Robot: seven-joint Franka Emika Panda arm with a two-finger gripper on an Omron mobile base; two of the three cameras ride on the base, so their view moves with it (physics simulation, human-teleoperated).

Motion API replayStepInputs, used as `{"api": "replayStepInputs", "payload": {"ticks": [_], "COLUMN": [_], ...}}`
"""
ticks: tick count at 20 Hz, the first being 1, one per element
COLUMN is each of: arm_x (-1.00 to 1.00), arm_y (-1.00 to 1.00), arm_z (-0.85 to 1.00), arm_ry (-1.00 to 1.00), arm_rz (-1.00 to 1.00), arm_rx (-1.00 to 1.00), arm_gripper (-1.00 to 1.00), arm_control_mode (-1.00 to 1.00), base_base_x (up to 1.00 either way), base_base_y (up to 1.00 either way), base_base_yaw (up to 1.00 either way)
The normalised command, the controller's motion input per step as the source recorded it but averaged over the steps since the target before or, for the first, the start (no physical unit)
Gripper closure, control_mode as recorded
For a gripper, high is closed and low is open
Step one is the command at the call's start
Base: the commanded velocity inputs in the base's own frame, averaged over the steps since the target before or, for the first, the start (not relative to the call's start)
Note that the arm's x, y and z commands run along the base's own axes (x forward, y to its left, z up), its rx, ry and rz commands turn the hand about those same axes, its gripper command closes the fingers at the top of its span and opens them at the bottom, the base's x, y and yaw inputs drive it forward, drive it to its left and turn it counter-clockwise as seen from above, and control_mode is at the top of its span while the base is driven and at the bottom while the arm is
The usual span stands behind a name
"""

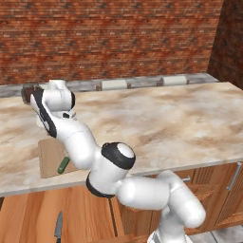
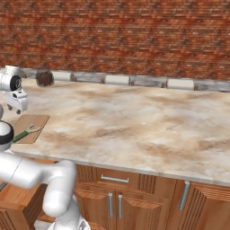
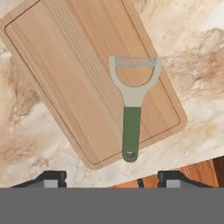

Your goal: Open the drawer on the left and place the cutting tools on the cutting board.

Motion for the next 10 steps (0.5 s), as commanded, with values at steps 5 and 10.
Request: {"api": "replayStepInputs", "payload": {"ticks": [5, 10], "arm_x": [-1.00, -0.38], "arm_y": [0.07, -0.01], "arm_z": [-0.17, -0.21], "arm_ry": [0.00, 0.02], "arm_rz": [0.22, 0.09], "arm_rx": [0.00, 0.09], "arm_gripper": [-1.00, -1.00], "arm_control_mode": [-1.00, -1.00], "base_base_x": [0.00, 0.00], "base_base_y": [0.00, 0.00], "base_base_yaw": [0.00, 0.00]}}
